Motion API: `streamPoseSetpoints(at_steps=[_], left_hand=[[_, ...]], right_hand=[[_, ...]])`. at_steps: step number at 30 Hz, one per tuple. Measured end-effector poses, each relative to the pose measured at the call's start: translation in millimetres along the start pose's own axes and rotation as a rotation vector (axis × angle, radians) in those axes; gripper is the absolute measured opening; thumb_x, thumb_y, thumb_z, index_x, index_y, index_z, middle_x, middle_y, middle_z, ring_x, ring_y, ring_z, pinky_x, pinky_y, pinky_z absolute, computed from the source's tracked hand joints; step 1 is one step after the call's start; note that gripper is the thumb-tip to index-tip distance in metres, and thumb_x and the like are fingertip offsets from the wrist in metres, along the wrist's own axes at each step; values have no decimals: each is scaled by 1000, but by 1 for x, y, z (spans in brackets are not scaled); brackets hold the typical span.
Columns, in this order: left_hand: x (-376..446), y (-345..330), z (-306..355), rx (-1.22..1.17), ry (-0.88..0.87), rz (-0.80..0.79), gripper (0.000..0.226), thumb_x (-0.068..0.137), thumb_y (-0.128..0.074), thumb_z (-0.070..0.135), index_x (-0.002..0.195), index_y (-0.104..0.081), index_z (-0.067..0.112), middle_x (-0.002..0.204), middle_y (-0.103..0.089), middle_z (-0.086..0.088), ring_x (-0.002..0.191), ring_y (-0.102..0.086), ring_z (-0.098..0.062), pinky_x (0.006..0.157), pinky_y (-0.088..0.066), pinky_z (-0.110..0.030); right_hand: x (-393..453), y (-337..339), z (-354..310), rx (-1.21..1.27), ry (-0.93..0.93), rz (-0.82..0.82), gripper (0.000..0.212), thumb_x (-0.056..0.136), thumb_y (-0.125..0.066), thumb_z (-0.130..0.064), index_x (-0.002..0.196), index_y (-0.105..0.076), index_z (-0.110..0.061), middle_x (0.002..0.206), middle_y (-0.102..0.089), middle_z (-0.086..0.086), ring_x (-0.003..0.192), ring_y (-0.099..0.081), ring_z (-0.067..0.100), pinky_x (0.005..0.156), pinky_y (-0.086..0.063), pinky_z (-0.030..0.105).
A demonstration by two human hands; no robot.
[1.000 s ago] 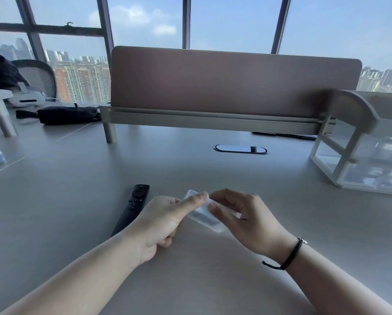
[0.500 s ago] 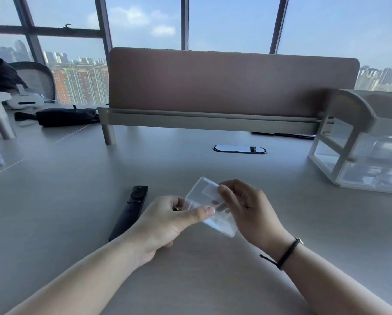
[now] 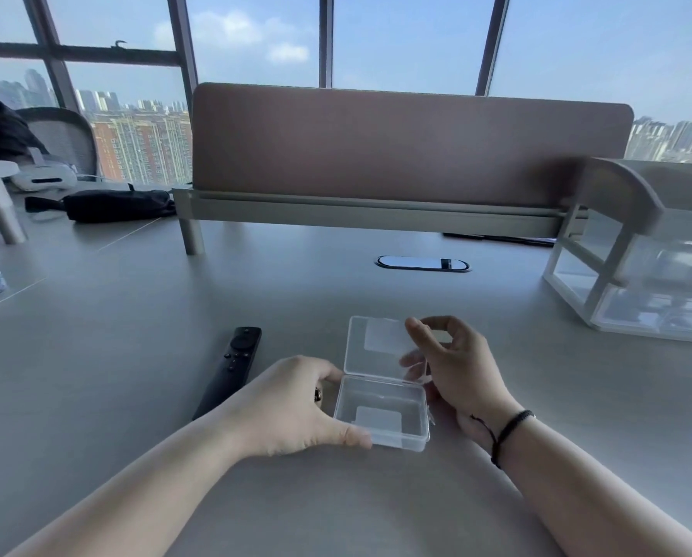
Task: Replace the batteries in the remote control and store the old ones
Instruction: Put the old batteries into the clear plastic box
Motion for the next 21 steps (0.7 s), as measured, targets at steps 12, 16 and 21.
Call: streamPoseSetpoints(at_steps=[12, 16, 21], left_hand=[[3, 20, -7, -252, 11, 207, 75, 49, -75, 80, 92, -49, 23, 62, -48, 9, 53, -40, -8, 52, -35, -23], [5, 10, -3, -729, 38, 115, 55, 74, -73, 59, 84, -44, 13, 57, -35, 6, 45, -26, -11, 40, -23, -22], [2, 1, 1, -1086, 85, -13, 72, 76, -41, 78, 101, -48, 11, 60, -38, -5, 46, -22, -14, 42, -12, -20]], right_hand=[[-6, -3, -14, -19, 116, -35, 25, 93, -61, -43, 96, -65, -18, 78, -74, 3, 62, -63, 11, 52, -45, 28], [-15, 1, -34, -261, 294, 73, 29, 85, -59, -54, 98, -62, -28, 87, -71, -7, 75, -66, 12, 66, -48, 29], [-58, -5, -84, -535, 802, 213, 42, 83, -65, -49, 118, -56, -26, 94, -54, -11, 77, -52, 7, 68, -43, 17]])
Point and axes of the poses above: each hand's wrist, its own x-axis towards the middle knuckle, its own y-axis out of the back of the hand, z = x × y, the point moved 9 cm from there along x, towards the middle knuckle
